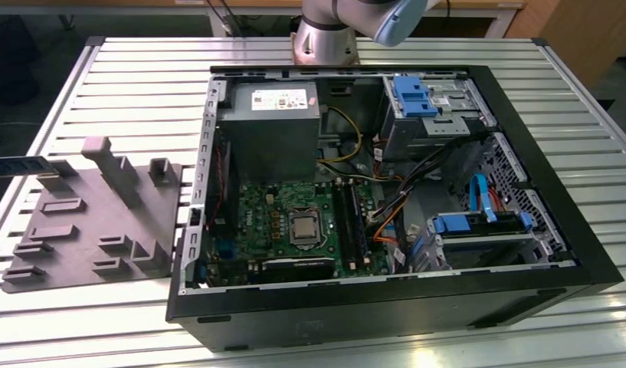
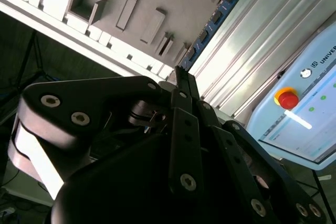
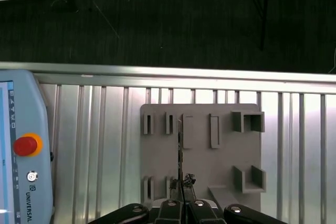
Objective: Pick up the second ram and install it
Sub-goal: 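Pick up the second ram and move it above second insertion slot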
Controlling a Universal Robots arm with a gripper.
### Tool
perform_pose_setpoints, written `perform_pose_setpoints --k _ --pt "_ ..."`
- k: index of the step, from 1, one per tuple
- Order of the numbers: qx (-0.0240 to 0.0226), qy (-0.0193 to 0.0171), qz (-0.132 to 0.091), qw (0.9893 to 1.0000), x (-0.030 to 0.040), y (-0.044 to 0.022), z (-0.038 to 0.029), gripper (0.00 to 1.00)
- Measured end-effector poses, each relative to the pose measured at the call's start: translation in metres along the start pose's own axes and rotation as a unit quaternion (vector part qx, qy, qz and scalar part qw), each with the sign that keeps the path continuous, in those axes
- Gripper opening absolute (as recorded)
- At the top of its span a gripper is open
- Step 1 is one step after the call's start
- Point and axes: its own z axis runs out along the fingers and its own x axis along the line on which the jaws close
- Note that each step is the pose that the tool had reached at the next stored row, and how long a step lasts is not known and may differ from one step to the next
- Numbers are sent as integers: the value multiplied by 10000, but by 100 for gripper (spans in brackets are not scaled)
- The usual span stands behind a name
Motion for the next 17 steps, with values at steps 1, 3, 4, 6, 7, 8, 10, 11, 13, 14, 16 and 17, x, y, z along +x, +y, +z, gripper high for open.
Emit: perform_pose_setpoints --k 1,3,4,6,7,8,10,11,13,14,16,17 --pt "0 0 0 10000 0 0 -8 12" --pt "0 -2 0 10000 -1 1 -26 12" --pt "0 -4 0 10000 -2 2 -36 12" --pt "0 -4 0 10000 -2 3 -56 12" --pt "0 -5 0 10000 -3 3 -66 12" --pt "0 -5 0 10000 -3 4 -78 12" --pt "0 -7 0 10000 -4 5 -100 12" --pt "0 -7 0 10000 -4 5 -112 12" --pt "0 -9 0 10000 -5 6 -137 12" --pt "1 -13 0 10000 -5 7 -148 12" --pt "1 -18 -1 10000 -6 8 -171 12" --pt "0 -20 -1 10000 -6 8 -182 12"
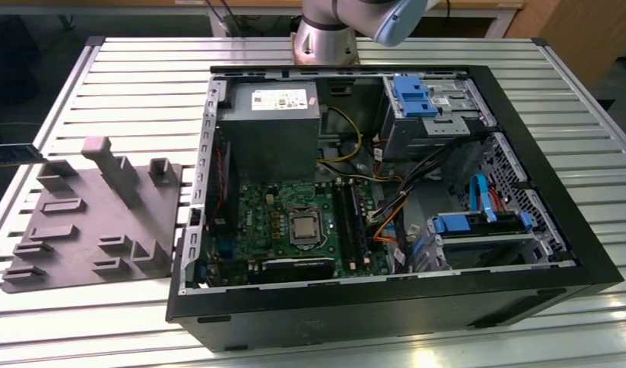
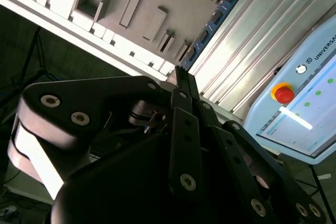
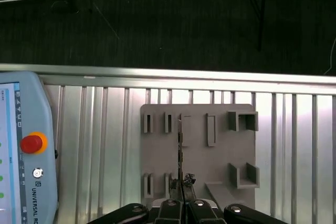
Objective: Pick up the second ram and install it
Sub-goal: 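Pick up the second ram and move it above second insertion slot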
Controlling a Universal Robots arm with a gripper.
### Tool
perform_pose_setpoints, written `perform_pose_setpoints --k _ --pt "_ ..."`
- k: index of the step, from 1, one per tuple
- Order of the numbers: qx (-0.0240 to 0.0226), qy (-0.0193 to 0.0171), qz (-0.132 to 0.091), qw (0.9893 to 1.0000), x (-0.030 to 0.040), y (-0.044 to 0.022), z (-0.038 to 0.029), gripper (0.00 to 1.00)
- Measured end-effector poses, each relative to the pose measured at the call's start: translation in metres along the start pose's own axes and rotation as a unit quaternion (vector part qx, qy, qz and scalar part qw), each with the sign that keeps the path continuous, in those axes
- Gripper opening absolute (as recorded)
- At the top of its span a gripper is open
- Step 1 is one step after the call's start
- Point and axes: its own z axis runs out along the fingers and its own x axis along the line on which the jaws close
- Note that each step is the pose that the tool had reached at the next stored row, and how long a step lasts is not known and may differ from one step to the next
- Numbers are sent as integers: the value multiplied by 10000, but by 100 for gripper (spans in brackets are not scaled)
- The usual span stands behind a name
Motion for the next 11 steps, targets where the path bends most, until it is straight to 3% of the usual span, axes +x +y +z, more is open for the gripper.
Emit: perform_pose_setpoints --k 11 --pt "1 -8 0 10000 -4 5 -121 12"
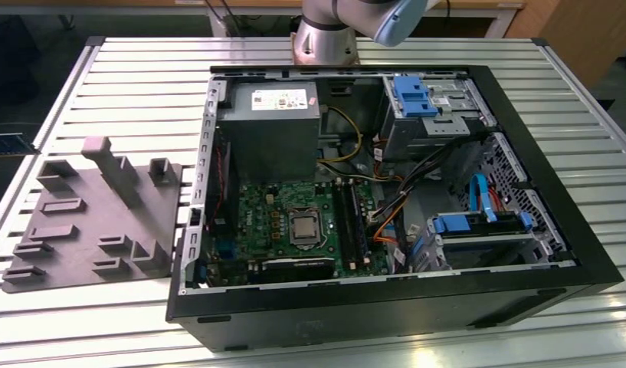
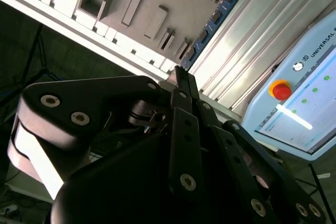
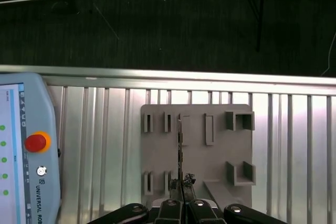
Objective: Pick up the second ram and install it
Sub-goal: 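Pick up the second ram and move it above second insertion slot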
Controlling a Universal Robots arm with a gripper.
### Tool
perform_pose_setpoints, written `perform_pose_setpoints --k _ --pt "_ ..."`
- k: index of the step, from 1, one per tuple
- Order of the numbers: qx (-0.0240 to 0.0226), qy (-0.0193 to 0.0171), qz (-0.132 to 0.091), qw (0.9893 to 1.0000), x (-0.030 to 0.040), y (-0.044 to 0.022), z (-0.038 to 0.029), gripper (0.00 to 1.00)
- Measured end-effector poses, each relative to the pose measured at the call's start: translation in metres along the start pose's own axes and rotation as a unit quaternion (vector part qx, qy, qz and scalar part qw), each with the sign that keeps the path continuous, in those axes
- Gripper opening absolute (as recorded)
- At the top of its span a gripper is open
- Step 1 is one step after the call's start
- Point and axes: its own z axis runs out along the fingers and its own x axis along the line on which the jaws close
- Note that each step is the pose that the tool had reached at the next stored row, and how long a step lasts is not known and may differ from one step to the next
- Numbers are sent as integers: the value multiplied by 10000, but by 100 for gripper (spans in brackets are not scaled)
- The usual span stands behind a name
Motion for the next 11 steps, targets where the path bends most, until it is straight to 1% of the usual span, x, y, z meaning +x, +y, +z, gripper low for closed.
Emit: perform_pose_setpoints --k 4,11 --pt "0 0 0 10000 -1 2 -39 12" --pt "-1 0 0 10000 -1 0 -43 12"
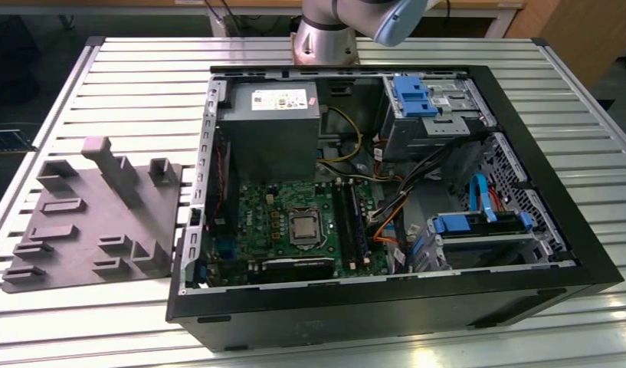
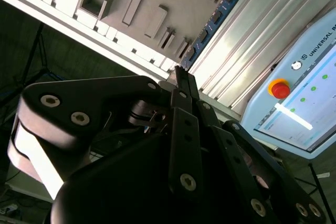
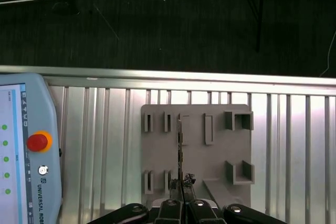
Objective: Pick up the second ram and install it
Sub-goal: 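Pick up the second ram and move it above second insertion slot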
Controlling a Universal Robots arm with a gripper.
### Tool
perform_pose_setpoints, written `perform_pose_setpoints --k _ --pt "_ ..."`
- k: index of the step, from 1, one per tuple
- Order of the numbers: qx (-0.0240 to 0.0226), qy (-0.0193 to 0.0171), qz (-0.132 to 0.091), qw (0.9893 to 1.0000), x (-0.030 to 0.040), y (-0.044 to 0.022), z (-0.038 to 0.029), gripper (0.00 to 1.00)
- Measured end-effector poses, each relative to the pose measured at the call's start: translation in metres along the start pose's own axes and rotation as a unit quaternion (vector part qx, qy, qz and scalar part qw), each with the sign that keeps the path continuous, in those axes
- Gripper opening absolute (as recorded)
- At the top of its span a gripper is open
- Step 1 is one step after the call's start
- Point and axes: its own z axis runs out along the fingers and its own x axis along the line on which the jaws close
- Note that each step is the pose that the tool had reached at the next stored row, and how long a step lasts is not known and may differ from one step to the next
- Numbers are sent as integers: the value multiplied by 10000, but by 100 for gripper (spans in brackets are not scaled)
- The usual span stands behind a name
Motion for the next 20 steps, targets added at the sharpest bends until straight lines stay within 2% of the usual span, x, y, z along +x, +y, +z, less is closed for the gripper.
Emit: perform_pose_setpoints --k 8,20 --pt "0 0 0 10000 1 -71 -3 12" --pt "0 0 0 10000 5 -276 -11 12"
